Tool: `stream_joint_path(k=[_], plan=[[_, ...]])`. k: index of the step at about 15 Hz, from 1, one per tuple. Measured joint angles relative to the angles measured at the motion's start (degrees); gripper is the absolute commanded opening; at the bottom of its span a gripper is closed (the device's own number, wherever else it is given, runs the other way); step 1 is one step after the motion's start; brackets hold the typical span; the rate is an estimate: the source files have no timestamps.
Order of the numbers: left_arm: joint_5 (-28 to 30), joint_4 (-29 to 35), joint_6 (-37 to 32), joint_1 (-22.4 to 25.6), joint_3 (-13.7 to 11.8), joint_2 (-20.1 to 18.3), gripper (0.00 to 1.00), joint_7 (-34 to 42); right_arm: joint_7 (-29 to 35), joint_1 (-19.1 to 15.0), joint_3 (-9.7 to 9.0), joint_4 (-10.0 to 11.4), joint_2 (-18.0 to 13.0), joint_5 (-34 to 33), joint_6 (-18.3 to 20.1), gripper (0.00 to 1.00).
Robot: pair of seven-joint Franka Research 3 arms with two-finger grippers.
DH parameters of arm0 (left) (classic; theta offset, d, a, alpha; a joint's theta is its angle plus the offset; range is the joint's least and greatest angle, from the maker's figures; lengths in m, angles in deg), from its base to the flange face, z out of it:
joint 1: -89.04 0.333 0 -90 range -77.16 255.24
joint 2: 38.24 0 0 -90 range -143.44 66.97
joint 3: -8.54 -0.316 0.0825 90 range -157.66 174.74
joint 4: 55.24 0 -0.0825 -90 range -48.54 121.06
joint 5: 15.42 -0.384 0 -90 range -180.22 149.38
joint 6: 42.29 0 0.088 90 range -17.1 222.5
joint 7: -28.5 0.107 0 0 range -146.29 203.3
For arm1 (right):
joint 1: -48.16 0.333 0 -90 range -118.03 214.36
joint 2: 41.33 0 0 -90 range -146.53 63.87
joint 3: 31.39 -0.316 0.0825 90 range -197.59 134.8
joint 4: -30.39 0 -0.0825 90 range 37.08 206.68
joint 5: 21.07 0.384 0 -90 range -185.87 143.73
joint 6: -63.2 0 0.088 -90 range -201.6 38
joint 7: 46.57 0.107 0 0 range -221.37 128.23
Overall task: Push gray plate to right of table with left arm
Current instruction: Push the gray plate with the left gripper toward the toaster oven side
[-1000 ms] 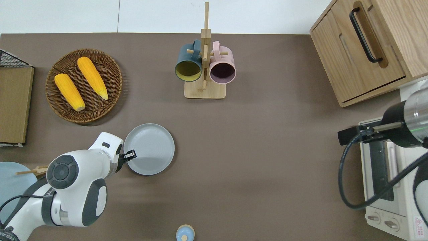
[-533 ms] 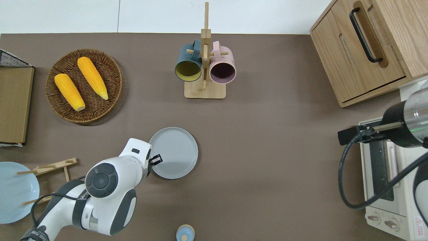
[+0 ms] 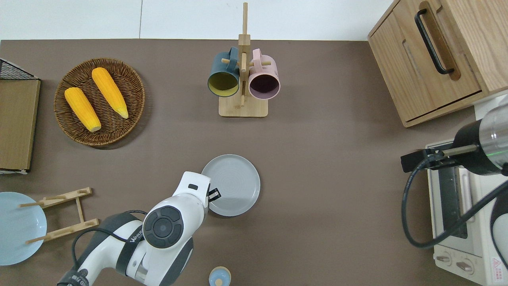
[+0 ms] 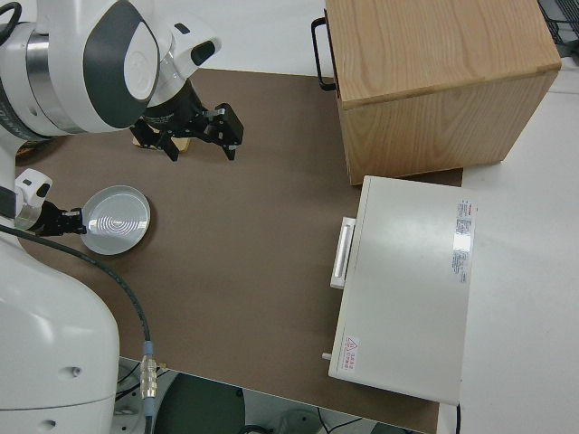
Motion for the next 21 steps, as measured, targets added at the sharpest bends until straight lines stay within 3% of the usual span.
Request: stream_joint_path(k=[6, 21], plan=[[-4.3, -3.8, -2.0, -1.2, 4.6, 3.5, 0.00, -10.4, 0.0, 0.0, 0.00, 0.0, 0.0, 0.0, 0.0, 0.983], [-14.8, -9.9, -2.3, -9.6, 4.8, 10.2, 0.00, -29.1, 0.0, 0.0, 0.00, 0.0, 0.0, 0.0, 0.0, 0.983]])
